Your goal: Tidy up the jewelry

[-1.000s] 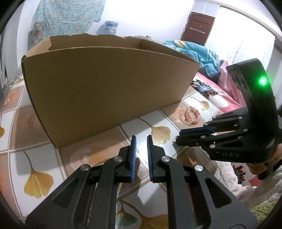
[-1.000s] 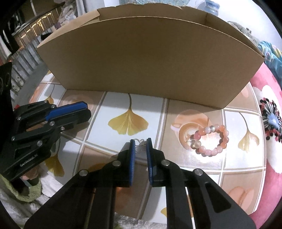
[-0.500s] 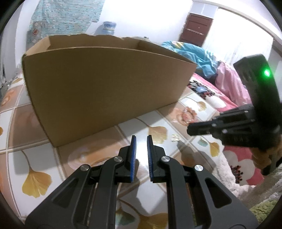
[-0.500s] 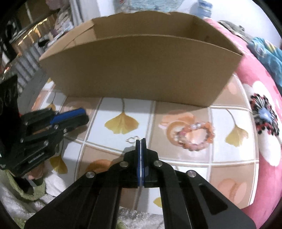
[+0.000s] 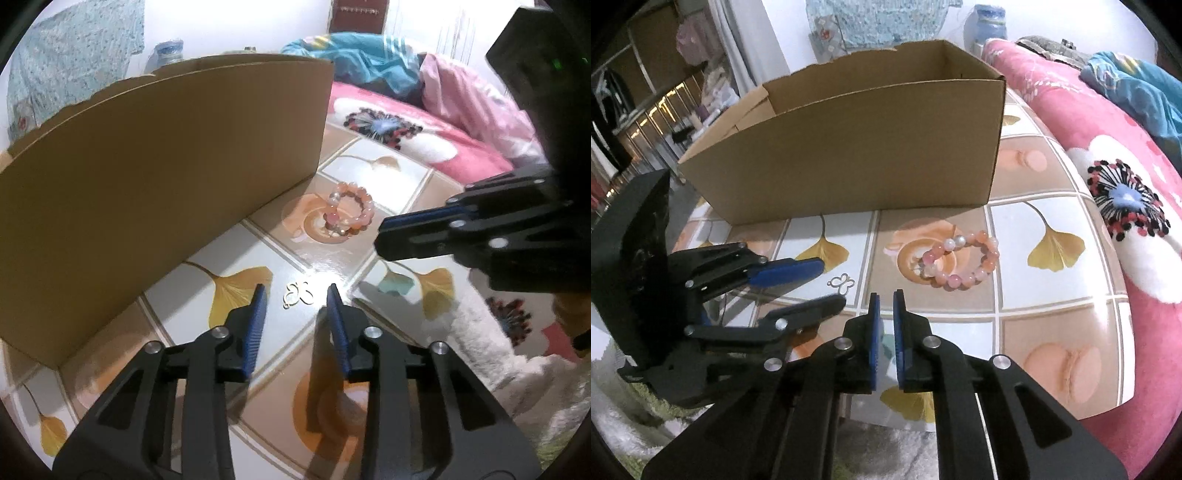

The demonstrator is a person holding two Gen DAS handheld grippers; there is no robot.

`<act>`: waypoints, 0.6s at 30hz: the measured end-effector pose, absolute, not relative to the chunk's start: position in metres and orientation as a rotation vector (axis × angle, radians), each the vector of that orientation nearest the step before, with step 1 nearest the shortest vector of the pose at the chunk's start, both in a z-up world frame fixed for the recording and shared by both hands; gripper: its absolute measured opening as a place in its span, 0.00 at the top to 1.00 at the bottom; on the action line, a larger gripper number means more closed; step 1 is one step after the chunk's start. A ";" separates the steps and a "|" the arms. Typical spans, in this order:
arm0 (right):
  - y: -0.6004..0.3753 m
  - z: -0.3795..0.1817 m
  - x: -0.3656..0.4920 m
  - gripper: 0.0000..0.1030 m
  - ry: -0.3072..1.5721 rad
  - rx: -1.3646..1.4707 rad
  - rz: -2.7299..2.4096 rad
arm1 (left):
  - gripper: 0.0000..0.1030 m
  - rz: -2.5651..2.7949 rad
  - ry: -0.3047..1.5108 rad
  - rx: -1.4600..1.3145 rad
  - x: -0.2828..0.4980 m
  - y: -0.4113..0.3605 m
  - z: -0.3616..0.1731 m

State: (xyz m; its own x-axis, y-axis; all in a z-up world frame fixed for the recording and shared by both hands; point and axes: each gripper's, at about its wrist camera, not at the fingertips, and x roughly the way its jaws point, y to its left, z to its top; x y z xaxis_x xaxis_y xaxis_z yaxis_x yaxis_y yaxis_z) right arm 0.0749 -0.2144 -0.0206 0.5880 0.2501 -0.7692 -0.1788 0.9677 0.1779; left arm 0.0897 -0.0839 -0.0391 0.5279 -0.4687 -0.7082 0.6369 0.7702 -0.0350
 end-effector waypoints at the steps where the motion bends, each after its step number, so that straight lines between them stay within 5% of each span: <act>1: -0.217 -0.022 0.073 0.92 0.897 0.095 0.258 | 0.75 -0.656 0.766 0.277 0.089 -0.088 -0.039; 10: -0.236 -0.032 0.073 0.92 0.854 0.201 0.294 | 0.87 -0.651 0.793 0.394 0.090 -0.104 -0.035; 12: -0.240 -0.033 0.072 0.92 0.847 0.217 0.297 | 1.00 -0.645 0.788 0.402 0.089 -0.105 -0.034; 18: -0.248 -0.035 0.071 0.92 0.832 0.229 0.307 | 1.00 -0.641 0.791 0.382 0.088 -0.106 -0.034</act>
State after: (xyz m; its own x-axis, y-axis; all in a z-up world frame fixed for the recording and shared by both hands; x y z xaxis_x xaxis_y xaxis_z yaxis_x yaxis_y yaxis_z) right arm 0.0706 -0.2483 -0.0347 0.6332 0.3550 -0.6878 -0.1770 0.9315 0.3179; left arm 0.0880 -0.1061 -0.0339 0.5307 -0.3850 -0.7550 0.6587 0.7480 0.0816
